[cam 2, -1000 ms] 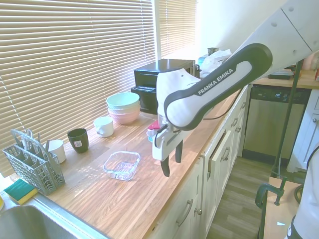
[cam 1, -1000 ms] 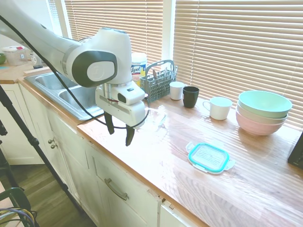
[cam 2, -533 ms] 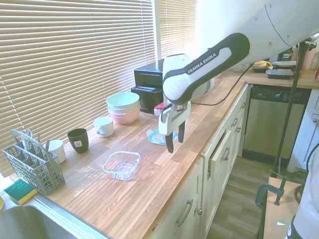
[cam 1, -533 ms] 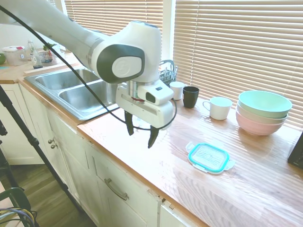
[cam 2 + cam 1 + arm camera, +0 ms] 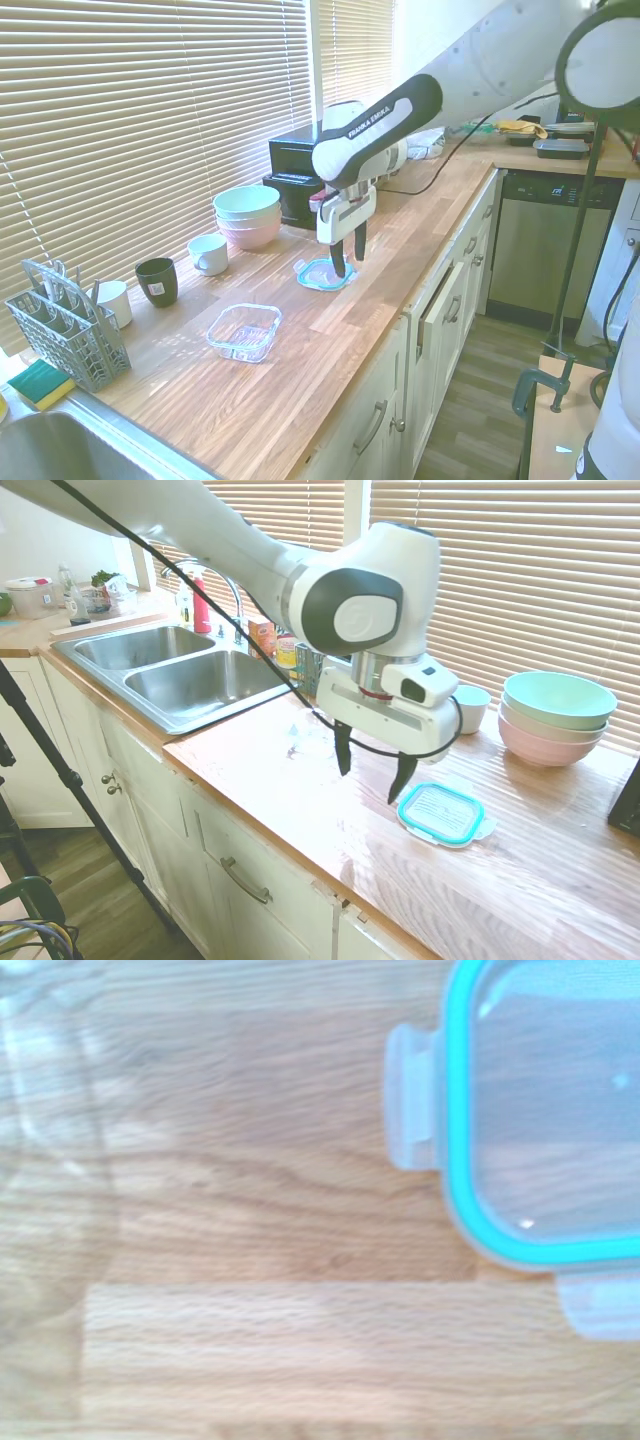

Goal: Cover the lid of the food container

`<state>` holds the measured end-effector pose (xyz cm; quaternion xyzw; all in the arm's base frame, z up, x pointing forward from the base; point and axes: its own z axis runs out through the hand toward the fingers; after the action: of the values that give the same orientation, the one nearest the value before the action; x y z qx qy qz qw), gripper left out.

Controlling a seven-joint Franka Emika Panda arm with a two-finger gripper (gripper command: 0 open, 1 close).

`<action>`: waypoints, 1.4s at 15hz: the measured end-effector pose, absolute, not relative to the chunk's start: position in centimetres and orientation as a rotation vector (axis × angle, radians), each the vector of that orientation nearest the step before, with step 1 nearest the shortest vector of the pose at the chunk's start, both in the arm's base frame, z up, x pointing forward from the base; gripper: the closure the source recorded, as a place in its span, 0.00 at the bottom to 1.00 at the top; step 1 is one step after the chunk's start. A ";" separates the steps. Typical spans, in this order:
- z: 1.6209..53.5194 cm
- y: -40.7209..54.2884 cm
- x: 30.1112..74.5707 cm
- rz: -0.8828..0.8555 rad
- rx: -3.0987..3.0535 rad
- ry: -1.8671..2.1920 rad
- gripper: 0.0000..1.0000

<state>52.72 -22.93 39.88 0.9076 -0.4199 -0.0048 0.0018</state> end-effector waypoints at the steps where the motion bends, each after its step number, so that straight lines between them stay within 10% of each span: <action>1: 39.8 -24.2 53.4 -0.015 2.842 -1.324 0.00; 21: 36.9 -36.5 62.0 -0.136 2.828 -1.458 0.00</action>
<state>61.99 -36.53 36.89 0.8878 -0.4578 -0.0427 -0.0216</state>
